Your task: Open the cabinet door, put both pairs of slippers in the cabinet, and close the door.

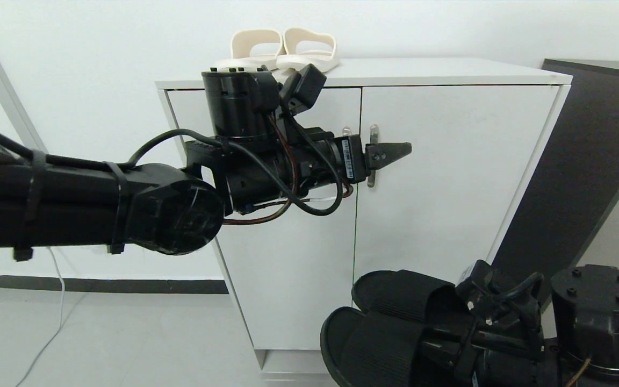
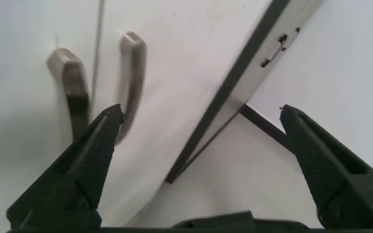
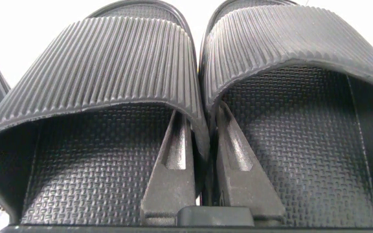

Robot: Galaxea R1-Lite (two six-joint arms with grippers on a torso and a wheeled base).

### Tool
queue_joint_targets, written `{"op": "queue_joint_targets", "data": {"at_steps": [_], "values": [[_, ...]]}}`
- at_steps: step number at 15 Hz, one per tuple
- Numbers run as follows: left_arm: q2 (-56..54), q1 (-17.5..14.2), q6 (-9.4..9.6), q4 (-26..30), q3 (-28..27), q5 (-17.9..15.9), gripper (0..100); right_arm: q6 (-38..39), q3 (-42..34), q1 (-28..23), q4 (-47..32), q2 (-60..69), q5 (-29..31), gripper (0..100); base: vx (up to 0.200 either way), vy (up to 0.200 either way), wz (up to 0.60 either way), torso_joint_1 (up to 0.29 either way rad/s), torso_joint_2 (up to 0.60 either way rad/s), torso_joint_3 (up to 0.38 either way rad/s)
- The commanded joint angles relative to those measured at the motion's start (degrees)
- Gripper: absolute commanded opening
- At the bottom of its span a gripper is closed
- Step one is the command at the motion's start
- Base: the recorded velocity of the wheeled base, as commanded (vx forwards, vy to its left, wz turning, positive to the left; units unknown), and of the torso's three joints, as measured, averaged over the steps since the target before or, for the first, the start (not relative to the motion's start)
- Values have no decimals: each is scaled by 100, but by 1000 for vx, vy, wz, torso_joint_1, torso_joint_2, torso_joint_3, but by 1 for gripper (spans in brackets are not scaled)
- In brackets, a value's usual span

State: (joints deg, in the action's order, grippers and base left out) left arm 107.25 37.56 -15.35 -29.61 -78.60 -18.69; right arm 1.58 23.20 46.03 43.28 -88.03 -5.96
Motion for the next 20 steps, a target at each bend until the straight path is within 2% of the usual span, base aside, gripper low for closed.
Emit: {"op": "queue_joint_targets", "data": {"at_steps": [1,8,12,13,16,20], "values": [[261,-12,-3,17,-225,85,100,0,0,2,5,-30,-2,0,0,0,0,0,0,0],[613,-12,-21,43,-524,102,100,-106,-8,11,-3,-21,-2,0,0,0,0,0,0,0],[718,-12,-100,52,-700,102,100,-150,-17,11,-3,-21,-10,0,0,0,0,0,0,0],[718,-12,-100,52,-700,85,0,-158,-44,20,-3,-4,-10,0,0,0,0,0,0,0],[604,6,-100,43,-603,76,0,-158,-79,46,-3,5,-19,0,0,0,0,0,0,0],[243,85,-100,8,-208,58,0,-167,-105,55,-12,23,-98,0,0,0,0,0,0,0]]}}
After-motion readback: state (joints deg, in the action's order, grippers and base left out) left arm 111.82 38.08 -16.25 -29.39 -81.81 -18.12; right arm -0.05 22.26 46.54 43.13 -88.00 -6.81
